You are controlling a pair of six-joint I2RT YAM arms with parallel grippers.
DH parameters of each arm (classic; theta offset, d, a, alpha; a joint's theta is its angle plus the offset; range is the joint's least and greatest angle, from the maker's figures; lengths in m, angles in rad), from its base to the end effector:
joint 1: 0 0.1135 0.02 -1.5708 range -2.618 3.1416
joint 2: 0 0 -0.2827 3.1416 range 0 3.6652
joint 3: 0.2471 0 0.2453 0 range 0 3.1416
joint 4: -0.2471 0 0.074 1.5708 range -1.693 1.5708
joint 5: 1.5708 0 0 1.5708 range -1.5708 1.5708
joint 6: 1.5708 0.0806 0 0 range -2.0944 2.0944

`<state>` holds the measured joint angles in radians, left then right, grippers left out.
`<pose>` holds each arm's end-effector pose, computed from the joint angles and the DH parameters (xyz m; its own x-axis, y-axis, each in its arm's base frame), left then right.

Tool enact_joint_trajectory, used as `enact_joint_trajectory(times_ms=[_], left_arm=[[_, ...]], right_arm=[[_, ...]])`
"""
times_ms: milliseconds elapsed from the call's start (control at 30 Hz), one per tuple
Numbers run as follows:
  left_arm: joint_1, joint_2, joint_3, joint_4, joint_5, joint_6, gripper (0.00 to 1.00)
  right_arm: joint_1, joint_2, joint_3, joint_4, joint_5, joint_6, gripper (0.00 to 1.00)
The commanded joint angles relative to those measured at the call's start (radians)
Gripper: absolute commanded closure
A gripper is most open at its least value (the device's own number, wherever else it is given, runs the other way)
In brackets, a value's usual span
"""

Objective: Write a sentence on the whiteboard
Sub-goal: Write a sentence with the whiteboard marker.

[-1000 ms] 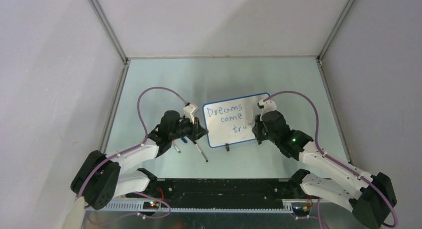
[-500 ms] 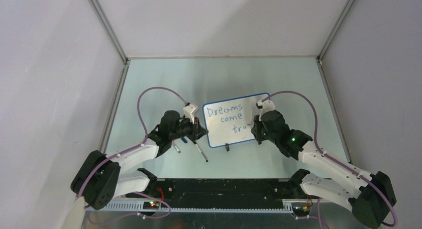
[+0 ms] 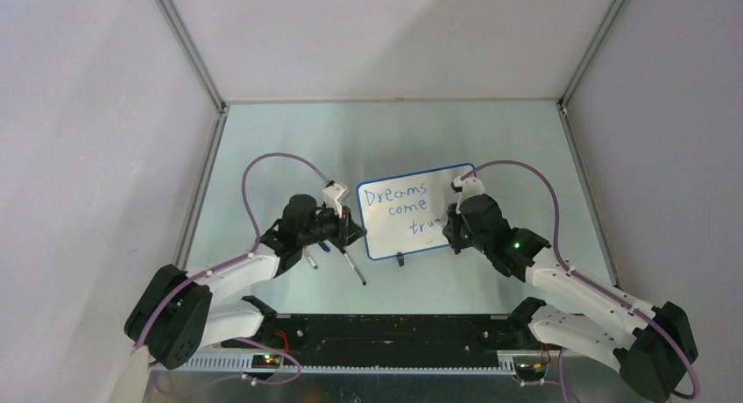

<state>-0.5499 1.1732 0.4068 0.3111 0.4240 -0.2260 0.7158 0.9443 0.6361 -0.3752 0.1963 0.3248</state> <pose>0.2009 -0.1620 0.1876 -0.5427 0.0931 -0.8348 0.6872 0.6206 -0.3776 0.1746 0.1310 0.2309 -0.6205 -0.1248 -0.7742 -0.3498 0.9277 0.1307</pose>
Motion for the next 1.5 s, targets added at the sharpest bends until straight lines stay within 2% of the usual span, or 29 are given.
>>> enact_joint_trajectory(times_ms=[0,800,1467], left_arm=[[-0.005,-0.012,0.027,0.018,0.012,0.025,0.77],[-0.005,-0.013,0.027,0.018,0.01,0.025,0.77],[-0.005,-0.014,0.028,0.017,0.011,0.025,0.77]], right_arm=[[0.002,-0.023,0.007,-0.008,0.004,0.013,1.0],[0.002,-0.073,-0.007,-0.022,0.008,0.012,1.0],[0.0,-0.013,0.007,0.032,0.0,0.001,1.0]])
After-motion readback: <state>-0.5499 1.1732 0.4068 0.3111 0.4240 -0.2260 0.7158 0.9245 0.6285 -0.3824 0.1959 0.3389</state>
